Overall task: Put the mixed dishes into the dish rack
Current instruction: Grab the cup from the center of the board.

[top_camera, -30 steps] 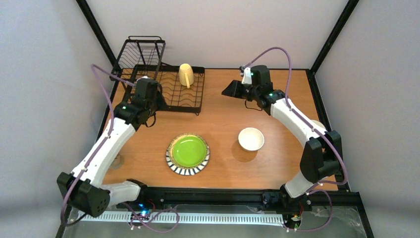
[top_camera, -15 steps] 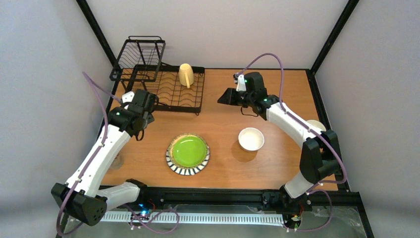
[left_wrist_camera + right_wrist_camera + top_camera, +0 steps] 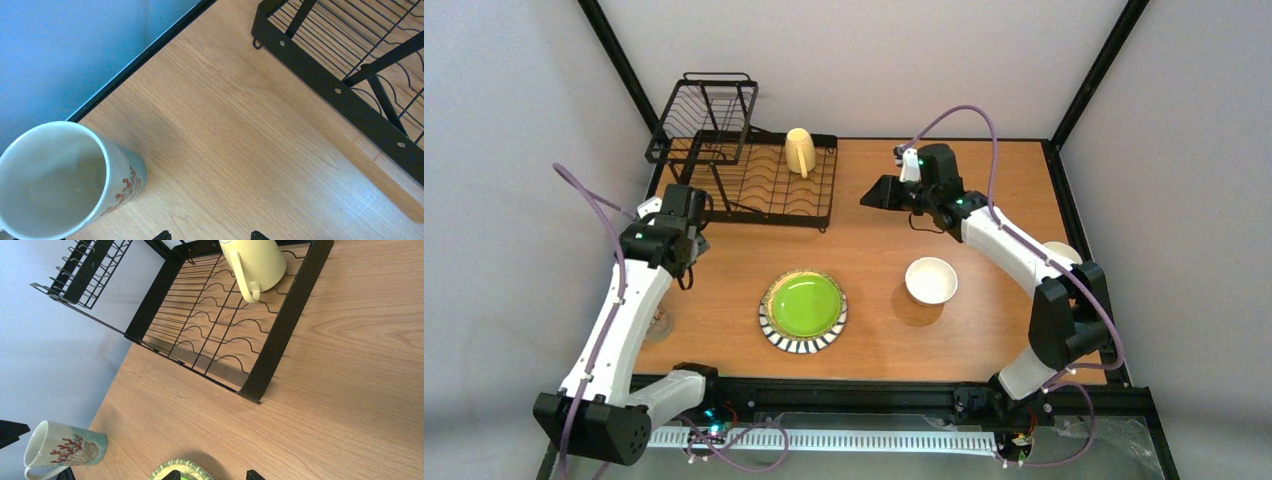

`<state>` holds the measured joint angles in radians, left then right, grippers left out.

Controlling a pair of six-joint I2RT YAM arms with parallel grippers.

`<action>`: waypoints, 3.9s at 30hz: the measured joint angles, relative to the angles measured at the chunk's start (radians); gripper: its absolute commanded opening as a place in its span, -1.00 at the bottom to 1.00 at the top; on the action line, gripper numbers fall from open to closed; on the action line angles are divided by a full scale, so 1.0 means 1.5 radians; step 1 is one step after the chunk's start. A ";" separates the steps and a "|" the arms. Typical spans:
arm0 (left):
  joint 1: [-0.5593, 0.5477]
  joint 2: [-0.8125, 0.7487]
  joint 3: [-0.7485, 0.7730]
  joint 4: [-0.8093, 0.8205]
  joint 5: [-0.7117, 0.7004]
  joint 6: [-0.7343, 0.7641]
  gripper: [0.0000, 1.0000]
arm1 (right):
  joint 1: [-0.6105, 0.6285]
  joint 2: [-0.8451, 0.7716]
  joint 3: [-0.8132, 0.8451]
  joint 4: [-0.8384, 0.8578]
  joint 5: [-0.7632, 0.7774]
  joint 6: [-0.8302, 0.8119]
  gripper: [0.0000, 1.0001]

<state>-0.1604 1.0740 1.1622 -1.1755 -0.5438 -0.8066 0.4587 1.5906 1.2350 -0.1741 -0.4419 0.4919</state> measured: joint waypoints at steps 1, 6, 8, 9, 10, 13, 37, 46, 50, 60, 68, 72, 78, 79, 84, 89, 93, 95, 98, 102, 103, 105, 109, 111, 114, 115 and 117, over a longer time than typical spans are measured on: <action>0.005 0.000 -0.001 0.001 0.004 0.003 0.80 | 0.000 0.001 0.000 0.001 -0.002 0.000 0.52; 0.035 -0.003 -0.024 0.011 0.027 0.019 0.80 | 0.000 0.010 0.000 0.007 -0.009 -0.001 0.52; 0.067 -0.006 -0.043 0.020 0.046 0.031 0.80 | 0.000 0.010 0.000 0.007 -0.012 -0.001 0.52; 0.085 -0.007 -0.050 0.022 0.055 0.036 0.80 | 0.000 0.010 0.000 0.007 -0.013 -0.001 0.52; 0.099 -0.007 -0.055 0.024 0.061 0.041 0.80 | 0.000 0.010 0.000 0.008 -0.014 -0.001 0.52; 0.143 -0.007 -0.062 0.032 0.081 0.058 0.80 | 0.000 0.010 0.000 0.008 -0.015 -0.002 0.52; 0.279 0.016 -0.076 0.097 0.143 0.157 0.79 | 0.000 -0.024 -0.022 0.004 -0.015 -0.004 0.53; 0.305 0.019 -0.076 0.100 0.146 0.174 0.80 | 0.000 -0.024 -0.022 0.004 -0.015 -0.005 0.53; 0.305 0.024 -0.075 0.100 0.146 0.174 0.80 | 0.000 -0.024 -0.021 0.001 -0.015 -0.008 0.53; 0.310 0.029 -0.073 0.100 0.144 0.174 0.81 | 0.000 -0.024 -0.020 -0.011 -0.015 -0.011 0.53; 0.334 0.049 -0.075 0.100 0.146 0.174 0.81 | 0.000 -0.024 -0.020 -0.011 -0.017 -0.012 0.53; 0.352 0.066 -0.076 0.100 0.148 0.174 0.81 | 0.000 -0.024 -0.020 -0.012 -0.018 -0.016 0.54; 0.354 0.089 -0.076 0.100 0.149 0.174 0.82 | 0.000 -0.024 -0.020 -0.012 -0.021 -0.017 0.54; 0.354 0.091 -0.076 0.100 0.149 0.174 0.81 | 0.000 -0.024 -0.020 -0.012 -0.022 -0.017 0.54; 0.355 0.105 -0.077 0.101 0.158 0.174 0.81 | 0.000 -0.024 -0.020 -0.011 -0.023 -0.017 0.54; 0.355 0.115 -0.091 0.108 0.173 0.174 0.79 | 0.000 -0.024 -0.020 -0.011 -0.025 -0.017 0.54; 0.357 0.123 -0.108 0.115 0.186 0.174 0.75 | 0.000 -0.024 -0.020 -0.009 -0.025 -0.016 0.53; 0.357 0.125 -0.119 0.121 0.192 0.174 0.68 | 0.000 -0.024 -0.020 -0.006 -0.027 -0.016 0.53; 0.357 0.125 -0.136 0.126 0.205 0.174 0.53 | 0.000 -0.024 -0.021 0.001 -0.028 -0.015 0.51; 0.357 0.125 -0.149 0.131 0.221 0.174 0.03 | 0.000 -0.022 -0.028 0.010 -0.030 -0.010 0.39; 0.357 0.125 -0.152 0.132 0.225 0.175 -0.15 | 0.000 -0.022 -0.030 0.010 -0.030 -0.009 0.37; 0.357 0.124 -0.157 0.135 0.234 0.178 -0.56 | 0.000 -0.022 -0.033 0.010 -0.030 -0.008 0.31; 0.357 0.113 -0.162 0.141 0.217 0.190 -0.99 | 0.000 -0.022 -0.033 0.010 -0.030 -0.008 0.24; 0.364 0.106 -0.163 0.146 0.218 0.194 -1.00 | 0.000 -0.022 -0.033 0.010 -0.030 -0.008 0.22; 0.363 0.101 -0.167 0.151 0.226 0.197 -0.99 | 0.000 -0.022 -0.033 0.010 -0.030 -0.006 0.19; 0.363 0.100 -0.168 0.151 0.228 0.197 -0.99 | 0.000 -0.022 -0.033 0.010 -0.029 -0.006 0.19; 0.363 0.098 -0.168 0.150 0.231 0.197 -0.99 | 0.000 -0.022 -0.033 0.010 -0.029 -0.004 0.18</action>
<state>0.3843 1.2209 0.9096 -0.9504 -0.1967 -0.5106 0.4587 1.5574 1.1858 -0.1596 -0.4858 0.4862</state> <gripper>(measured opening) 0.160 0.595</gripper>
